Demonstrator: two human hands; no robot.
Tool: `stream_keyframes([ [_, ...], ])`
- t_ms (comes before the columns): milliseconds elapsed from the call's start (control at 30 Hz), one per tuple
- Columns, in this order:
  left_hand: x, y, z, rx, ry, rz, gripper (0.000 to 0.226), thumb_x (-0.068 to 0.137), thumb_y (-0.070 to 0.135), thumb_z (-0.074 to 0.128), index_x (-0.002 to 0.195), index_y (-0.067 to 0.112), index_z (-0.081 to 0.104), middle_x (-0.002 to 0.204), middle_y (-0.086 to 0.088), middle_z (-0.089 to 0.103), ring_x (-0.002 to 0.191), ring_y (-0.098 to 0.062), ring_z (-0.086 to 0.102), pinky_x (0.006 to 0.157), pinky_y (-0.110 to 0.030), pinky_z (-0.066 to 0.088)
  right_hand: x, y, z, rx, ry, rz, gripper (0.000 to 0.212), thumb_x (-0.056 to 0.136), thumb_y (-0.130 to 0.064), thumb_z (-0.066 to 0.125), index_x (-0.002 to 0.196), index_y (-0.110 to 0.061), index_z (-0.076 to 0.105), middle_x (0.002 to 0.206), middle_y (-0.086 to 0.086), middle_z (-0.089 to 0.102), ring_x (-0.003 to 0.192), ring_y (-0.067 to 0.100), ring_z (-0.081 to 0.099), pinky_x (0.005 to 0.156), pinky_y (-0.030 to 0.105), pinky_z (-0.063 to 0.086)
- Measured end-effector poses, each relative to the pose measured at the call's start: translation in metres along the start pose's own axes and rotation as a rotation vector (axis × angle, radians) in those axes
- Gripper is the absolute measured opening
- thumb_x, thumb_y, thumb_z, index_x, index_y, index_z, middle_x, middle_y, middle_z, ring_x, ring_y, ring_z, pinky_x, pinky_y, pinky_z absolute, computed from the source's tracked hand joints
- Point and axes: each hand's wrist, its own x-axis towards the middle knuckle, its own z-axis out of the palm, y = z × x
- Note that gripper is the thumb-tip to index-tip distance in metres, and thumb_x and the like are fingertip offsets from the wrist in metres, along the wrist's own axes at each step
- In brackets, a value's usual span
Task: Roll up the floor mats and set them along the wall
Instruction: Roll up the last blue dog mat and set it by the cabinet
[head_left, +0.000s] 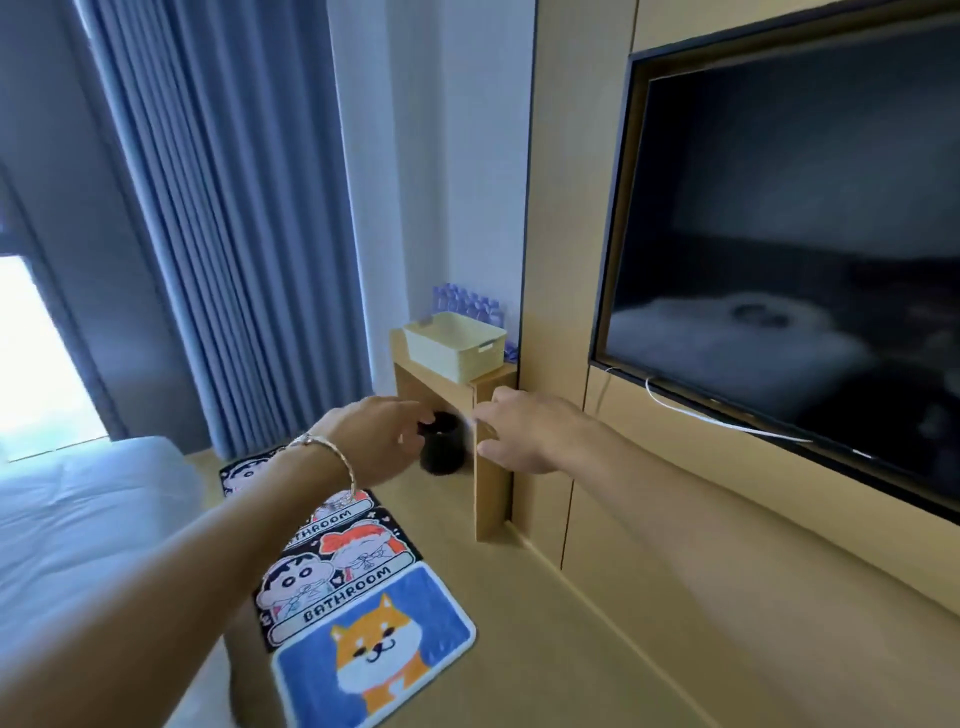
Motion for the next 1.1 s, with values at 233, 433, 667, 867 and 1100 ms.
stream_keyframes([
  [233,0.008,-0.057,0.032,0.043,-0.086,-0.090,0.035,0.093,0.034,0.048,0.127,0.036,0.052,0.124,0.010,0.057,0.106,-0.012,0.058,0.089,-0.034,0.051,0.081,-0.016,0.030,0.023,-0.084,-0.083,0.050,0.096,-0.036,0.044,0.144,-0.022,0.037,0.144,0.006,0.038,0.125,0.029,0.046,0.099,0.042,0.043],
  [433,0.059,-0.116,0.021,0.141,-0.081,-0.175,0.035,0.093,0.033,0.046,0.127,0.029,0.053,0.123,0.004,0.059,0.106,-0.016,0.058,0.088,-0.035,0.052,0.184,-0.007,0.021,0.086,-0.041,-0.150,0.049,0.095,-0.036,0.047,0.141,-0.023,0.041,0.142,0.005,0.042,0.123,0.027,0.047,0.097,0.041,0.045],
  [667,0.092,-0.175,0.026,0.227,-0.085,-0.315,0.035,0.095,0.031,0.046,0.129,0.030,0.052,0.125,0.004,0.058,0.109,-0.015,0.057,0.085,-0.024,0.047,0.293,-0.024,0.018,0.152,-0.085,-0.268,0.050,0.096,-0.035,0.048,0.143,-0.021,0.039,0.149,0.005,0.036,0.130,0.026,0.043,0.104,0.040,0.039],
  [867,0.099,-0.244,0.033,0.223,-0.111,-0.431,0.034,0.095,0.031,0.046,0.129,0.030,0.053,0.125,0.005,0.058,0.107,-0.015,0.056,0.083,-0.027,0.048,0.360,-0.079,0.035,0.161,-0.146,-0.385,0.049,0.096,-0.037,0.049,0.142,-0.022,0.041,0.146,0.004,0.039,0.125,0.025,0.047,0.101,0.039,0.042],
  [1100,0.145,-0.340,0.084,0.168,-0.170,-0.354,0.034,0.094,0.030,0.049,0.128,0.028,0.054,0.124,0.002,0.059,0.108,-0.018,0.057,0.085,-0.029,0.051,0.424,-0.109,0.067,0.151,-0.219,-0.302,0.051,0.097,-0.038,0.048,0.145,-0.022,0.037,0.148,0.005,0.036,0.130,0.025,0.043,0.103,0.037,0.038],
])
